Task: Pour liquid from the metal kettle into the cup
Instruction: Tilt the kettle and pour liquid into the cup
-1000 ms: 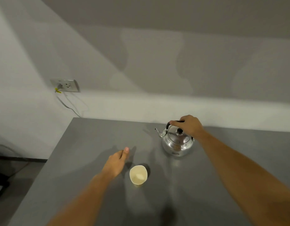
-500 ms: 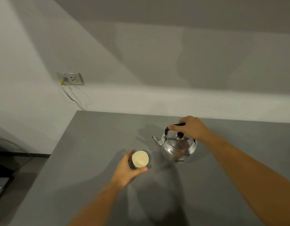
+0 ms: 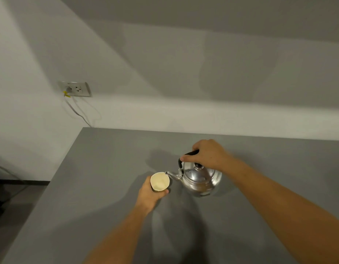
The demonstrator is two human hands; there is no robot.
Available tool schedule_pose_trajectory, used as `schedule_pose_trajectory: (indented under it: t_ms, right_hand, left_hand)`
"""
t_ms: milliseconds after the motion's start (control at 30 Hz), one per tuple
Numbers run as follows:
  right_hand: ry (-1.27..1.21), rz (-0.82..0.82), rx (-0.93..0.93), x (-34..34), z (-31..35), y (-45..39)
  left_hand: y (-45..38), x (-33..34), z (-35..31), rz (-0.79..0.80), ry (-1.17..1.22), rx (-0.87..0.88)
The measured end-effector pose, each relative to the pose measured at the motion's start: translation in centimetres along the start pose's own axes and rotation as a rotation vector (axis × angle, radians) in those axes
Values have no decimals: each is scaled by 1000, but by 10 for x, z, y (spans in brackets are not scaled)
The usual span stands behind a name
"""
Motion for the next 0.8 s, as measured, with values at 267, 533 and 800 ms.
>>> schedule_pose_trajectory:
  t_ms: [267, 533, 800]
  right_hand:
    - [132, 82, -31, 5, 25, 3]
    - [285, 91, -48, 7, 40, 2]
    - [391, 93, -84, 8, 53, -1]
  left_hand:
    - [5, 1, -2, -28, 4, -11]
    - [8, -2, -4, -27, -17, -7]
    - [12, -1, -7, -16, -10, 12]
Point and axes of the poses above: each hand's wrist, its own y-axis away from the middle knuckle, its own x-axis out of the palm, z = x × y, the point moved 3 cm from there along -y, towards the middle knuckle, and after that the axes turned 8 degrees about -x, right-handed, at the moved point
